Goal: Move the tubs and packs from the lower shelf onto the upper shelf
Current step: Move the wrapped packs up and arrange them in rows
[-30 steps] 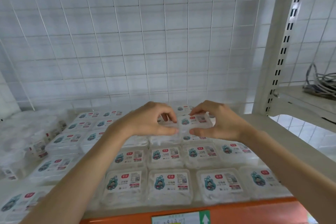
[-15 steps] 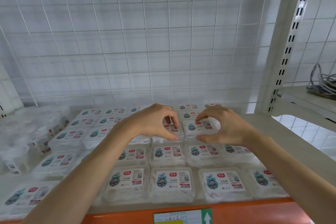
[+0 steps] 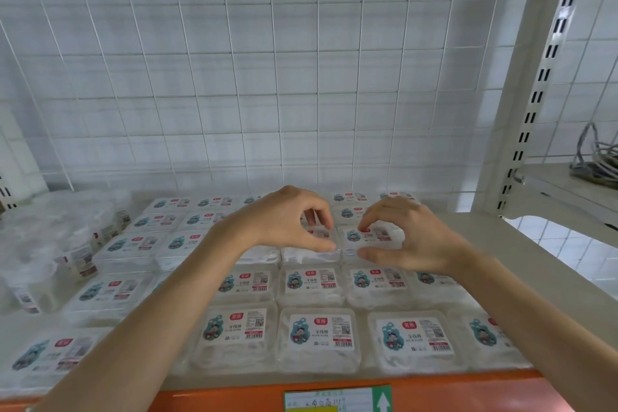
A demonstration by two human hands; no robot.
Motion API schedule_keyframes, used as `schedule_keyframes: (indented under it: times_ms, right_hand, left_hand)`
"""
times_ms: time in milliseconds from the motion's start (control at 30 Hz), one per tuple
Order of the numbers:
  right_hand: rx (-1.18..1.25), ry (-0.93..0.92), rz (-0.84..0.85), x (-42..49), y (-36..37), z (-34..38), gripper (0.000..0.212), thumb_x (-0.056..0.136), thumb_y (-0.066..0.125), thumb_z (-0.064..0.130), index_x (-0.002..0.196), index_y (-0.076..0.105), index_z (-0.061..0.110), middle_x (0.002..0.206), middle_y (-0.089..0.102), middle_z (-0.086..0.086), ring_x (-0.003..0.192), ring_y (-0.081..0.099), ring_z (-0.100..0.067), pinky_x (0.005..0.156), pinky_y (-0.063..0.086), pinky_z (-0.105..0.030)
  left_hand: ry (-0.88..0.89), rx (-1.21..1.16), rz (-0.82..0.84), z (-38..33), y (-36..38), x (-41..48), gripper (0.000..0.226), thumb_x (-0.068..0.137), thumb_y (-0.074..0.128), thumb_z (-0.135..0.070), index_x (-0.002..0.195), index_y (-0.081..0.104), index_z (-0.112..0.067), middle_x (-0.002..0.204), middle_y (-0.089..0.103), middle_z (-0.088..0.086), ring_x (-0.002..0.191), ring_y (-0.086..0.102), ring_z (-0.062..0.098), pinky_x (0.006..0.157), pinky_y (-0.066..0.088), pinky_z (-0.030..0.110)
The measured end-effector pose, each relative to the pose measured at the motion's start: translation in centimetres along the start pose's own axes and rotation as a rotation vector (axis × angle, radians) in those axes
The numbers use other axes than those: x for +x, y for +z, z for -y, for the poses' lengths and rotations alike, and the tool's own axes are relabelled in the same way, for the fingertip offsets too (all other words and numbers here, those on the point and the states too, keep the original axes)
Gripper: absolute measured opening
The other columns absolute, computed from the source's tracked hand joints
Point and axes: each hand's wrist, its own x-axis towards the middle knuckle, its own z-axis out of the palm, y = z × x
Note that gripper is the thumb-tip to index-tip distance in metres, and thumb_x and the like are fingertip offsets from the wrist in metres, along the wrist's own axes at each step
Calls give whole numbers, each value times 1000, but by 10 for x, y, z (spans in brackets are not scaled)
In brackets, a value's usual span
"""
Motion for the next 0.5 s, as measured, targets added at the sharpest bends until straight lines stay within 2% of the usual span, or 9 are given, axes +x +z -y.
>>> schedule_keyframes:
  times_ms: [133, 233, 333, 400, 500]
  right_hand:
    - [31, -6, -49, 4, -2, 1, 51, 79, 49, 76, 105, 66, 36, 112, 60, 22, 109, 54, 1, 97, 46, -36]
    - [54, -3, -67, 15, -7, 7, 39, 82, 53, 69, 102, 66, 38, 107, 61, 22, 103, 55, 2, 93, 47, -32]
    - [41, 42, -14, 34, -10, 14, 23, 87, 60, 54, 104, 65, 38, 108, 60, 20, 101, 54, 2, 91, 48, -31]
    - [16, 55, 27, 48, -11, 19, 24, 89, 61, 49, 109, 65, 35, 111, 60, 16, 102, 54, -1, 92, 48, -30]
    - [42, 106, 33, 66, -6, 25, 25, 91, 61, 45, 112, 64, 31, 112, 62, 12, 104, 55, -4, 87, 45, -24]
  left_hand:
    - [24, -88, -279, 10, -11, -1, 25, 85, 71, -46, 103, 69, -28, 104, 66, -20, 99, 57, -5, 92, 46, 26]
    - [-90, 11, -441, 28, -19, -1, 31, 91, 63, -46, 115, 64, -26, 117, 61, -14, 112, 54, 3, 99, 44, 33]
    - [-273, 28, -373, 48, -22, -2, 47, 92, 58, -51, 131, 53, -24, 134, 52, -8, 125, 48, 9, 102, 40, 31]
    - [-359, 12, -269, 57, -21, -3, 61, 90, 57, -58, 139, 47, -23, 141, 48, -4, 128, 46, 12, 105, 40, 34]
    - [-395, -7, -130, 59, -16, -3, 73, 87, 57, -64, 144, 43, -20, 146, 46, 0, 129, 47, 16, 105, 40, 34]
